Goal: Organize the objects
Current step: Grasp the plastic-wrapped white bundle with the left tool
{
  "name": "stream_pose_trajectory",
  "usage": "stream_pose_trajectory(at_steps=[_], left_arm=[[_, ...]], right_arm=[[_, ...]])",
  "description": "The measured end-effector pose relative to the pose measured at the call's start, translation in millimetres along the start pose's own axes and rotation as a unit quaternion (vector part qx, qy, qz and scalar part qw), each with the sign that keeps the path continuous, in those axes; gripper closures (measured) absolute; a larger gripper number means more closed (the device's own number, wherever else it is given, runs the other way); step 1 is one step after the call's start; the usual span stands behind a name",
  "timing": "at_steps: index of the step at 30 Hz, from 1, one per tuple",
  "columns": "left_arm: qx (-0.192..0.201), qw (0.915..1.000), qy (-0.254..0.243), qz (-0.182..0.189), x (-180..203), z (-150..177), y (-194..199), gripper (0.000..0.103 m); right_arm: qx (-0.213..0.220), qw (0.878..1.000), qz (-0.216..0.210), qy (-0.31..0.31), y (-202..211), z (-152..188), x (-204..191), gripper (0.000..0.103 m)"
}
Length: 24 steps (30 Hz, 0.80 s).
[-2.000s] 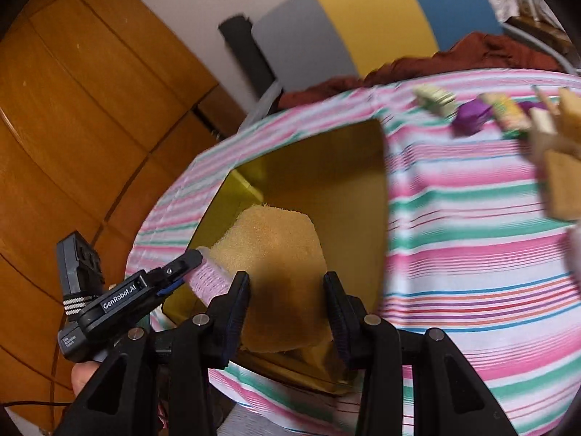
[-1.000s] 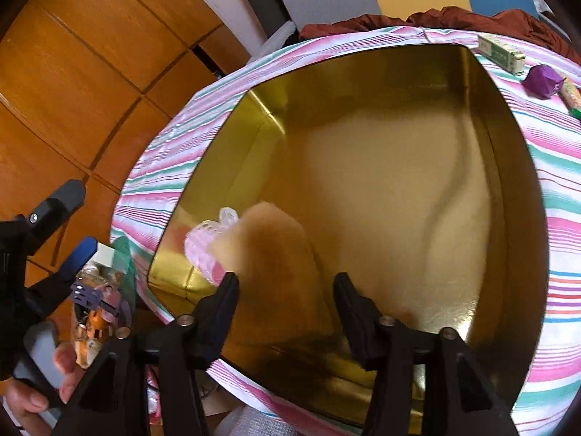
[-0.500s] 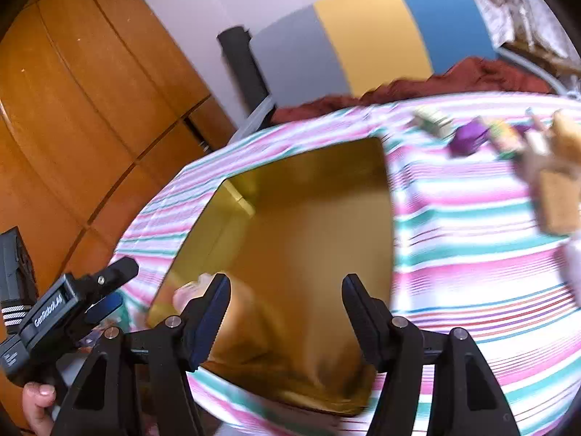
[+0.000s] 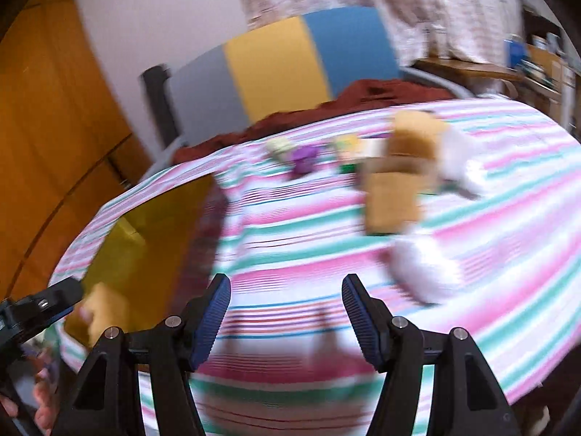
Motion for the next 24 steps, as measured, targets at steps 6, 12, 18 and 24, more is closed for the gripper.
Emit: stream_pose_trajectory(at_steps=[6,12,18,24], left_arm=[[-0.03,0.9953,-0.043,0.081,86.9,9.2,-27.0,0.0],[-0.066,0.9884,-0.066,0.12,159.8,27.3,-76.1,0.0],[-0.118,0.9775,-0.082,0.155,221.3,53.7,-127.9,0.0],[-0.127,0.9751,-0.094,0.156,239.3,69.2,-155.1,0.034]], right_arm=[[0.035,0.993,0.101,-0.056,21.9,-16.5,91.1,0.038],[0.054,0.982,0.167,-0.065,34.7,-25.2,146.4,0.038],[0.058,0.978,0.185,-0.078,43.9,-21.6,170.2,0.038],[0.058,0.974,0.196,-0.1,50.9,-16.4,193.9,0.038]])
Point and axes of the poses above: each gripper's, at about its wrist camera, not at the fingertips, and y roughly against the way its jaws point, x to its right, z to its underside, the point moved 4 cm from there along -y, roughly the way its jaws point, and after that the axes turned 9 degrees about x, right-handed, at the moved point
